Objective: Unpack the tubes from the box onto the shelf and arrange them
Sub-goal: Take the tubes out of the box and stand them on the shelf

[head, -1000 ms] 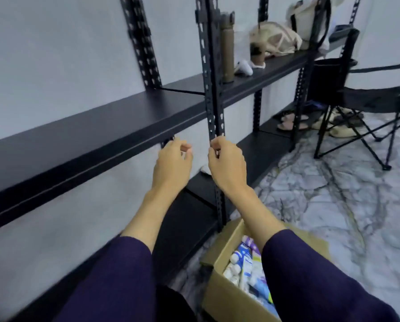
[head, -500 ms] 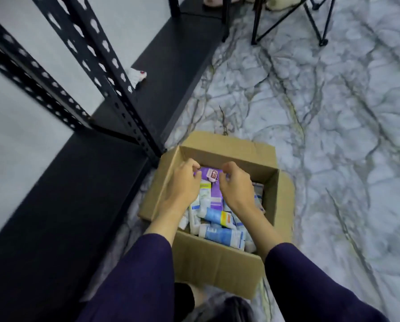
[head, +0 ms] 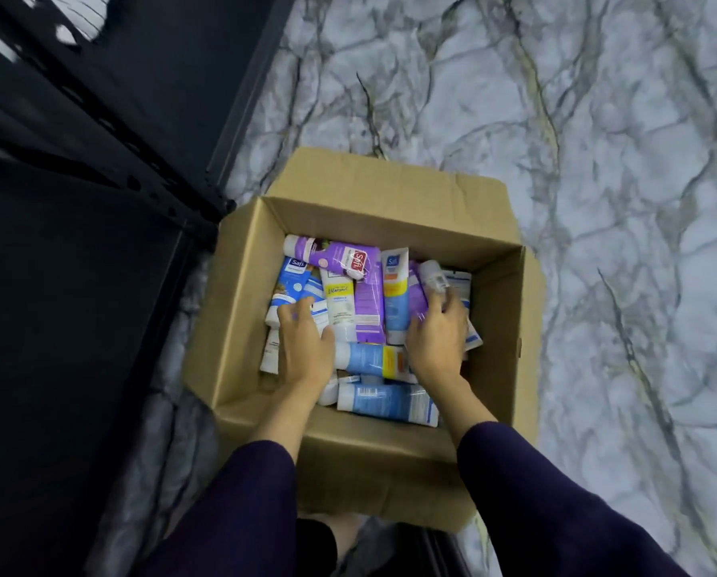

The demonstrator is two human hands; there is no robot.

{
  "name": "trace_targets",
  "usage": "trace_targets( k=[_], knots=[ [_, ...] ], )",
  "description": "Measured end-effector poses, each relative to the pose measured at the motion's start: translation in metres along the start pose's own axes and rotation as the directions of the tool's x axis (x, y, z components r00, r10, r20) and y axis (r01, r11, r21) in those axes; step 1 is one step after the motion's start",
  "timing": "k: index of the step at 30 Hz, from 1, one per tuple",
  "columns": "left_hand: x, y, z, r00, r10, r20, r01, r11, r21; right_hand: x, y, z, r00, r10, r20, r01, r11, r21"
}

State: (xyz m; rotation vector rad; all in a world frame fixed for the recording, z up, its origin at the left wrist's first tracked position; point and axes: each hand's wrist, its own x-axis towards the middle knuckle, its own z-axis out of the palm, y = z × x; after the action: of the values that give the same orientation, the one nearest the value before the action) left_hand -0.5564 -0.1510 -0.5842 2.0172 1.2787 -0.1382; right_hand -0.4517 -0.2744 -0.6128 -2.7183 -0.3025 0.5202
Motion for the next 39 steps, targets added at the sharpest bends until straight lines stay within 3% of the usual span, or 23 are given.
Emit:
trace_targets(
  k=[4, 8, 13, 15, 18, 20, 23, 25, 26, 27, 29, 30, 32, 35, 39],
  knots=[
    [0.007, -0.004, 0.012, 0.995, -0.065, -0.073, 0.060, 0.996, -0.069, 0.010, -0.003, 0.003, 0.997, 0.066, -0.028, -0.068, 0.993, -0.093],
    [0.016, -0.013, 0.015, 0.994, -0.099, -0.039, 0.095, 0.992, -0.084, 0.027, -0.007, -0.005, 0.980, 0.201, 0.014, -0.193, 0.957, -0.214],
    [0.016, -0.014, 0.006, 0.996, -0.068, -0.065, 0.050, 0.968, -0.245, 0.034, -0.015, -0.012, 0.958, 0.246, 0.148, -0.246, 0.969, -0.017],
    [0.017, -0.012, 0.000, 0.995, -0.054, -0.083, 0.024, 0.945, -0.327, 0.025, -0.021, -0.012, 0.965, 0.225, 0.133, -0.235, 0.970, 0.063],
    [0.025, -0.010, -0.007, 0.989, -0.066, -0.129, -0.001, 0.886, -0.464, 0.007, -0.031, -0.015, 0.992, 0.117, 0.041, -0.122, 0.981, 0.149],
    [0.031, -0.008, -0.011, 0.984, -0.098, -0.147, 0.008, 0.855, -0.518, -0.002, -0.040, -0.019, 0.999, -0.035, 0.035, 0.028, 0.985, 0.171],
    [0.034, -0.008, -0.013, 0.990, -0.129, -0.059, 0.072, 0.813, -0.577, -0.003, -0.049, -0.014, 0.935, -0.326, 0.141, 0.320, 0.945, 0.069],
    [0.032, -0.012, -0.011, 0.993, -0.115, 0.011, 0.101, 0.822, -0.560, -0.002, -0.046, -0.004, 0.893, -0.410, 0.186, 0.409, 0.911, 0.046],
    [0.032, -0.016, -0.009, 0.994, -0.102, 0.032, 0.103, 0.831, -0.547, -0.007, -0.045, 0.000, 0.895, -0.420, 0.151, 0.406, 0.907, 0.115],
    [0.031, -0.020, -0.006, 0.995, -0.088, 0.047, 0.099, 0.838, -0.537, -0.012, -0.044, 0.003, 0.918, -0.393, 0.064, 0.369, 0.900, 0.231],
    [0.029, -0.026, 0.001, 0.996, -0.070, 0.062, 0.093, 0.836, -0.541, -0.024, -0.048, 0.005, 0.975, -0.176, -0.135, 0.218, 0.871, 0.441],
    [0.027, -0.028, 0.004, 0.994, -0.076, 0.076, 0.106, 0.823, -0.558, -0.027, -0.051, 0.005, 0.988, -0.033, -0.151, 0.107, 0.851, 0.514],
    [0.024, -0.029, 0.008, 0.990, -0.079, 0.115, 0.131, 0.817, -0.562, -0.023, -0.056, 0.008, 0.984, 0.179, 0.016, -0.151, 0.779, 0.609],
    [0.019, -0.025, 0.009, 0.986, -0.035, 0.162, 0.108, 0.875, -0.472, -0.010, -0.056, 0.013, 0.954, 0.232, 0.189, -0.298, 0.799, 0.522],
    [0.017, -0.023, 0.007, 0.986, -0.060, 0.158, 0.121, 0.902, -0.415, -0.001, -0.062, 0.023, 0.980, 0.144, 0.139, -0.183, 0.925, 0.332]
  ],
)
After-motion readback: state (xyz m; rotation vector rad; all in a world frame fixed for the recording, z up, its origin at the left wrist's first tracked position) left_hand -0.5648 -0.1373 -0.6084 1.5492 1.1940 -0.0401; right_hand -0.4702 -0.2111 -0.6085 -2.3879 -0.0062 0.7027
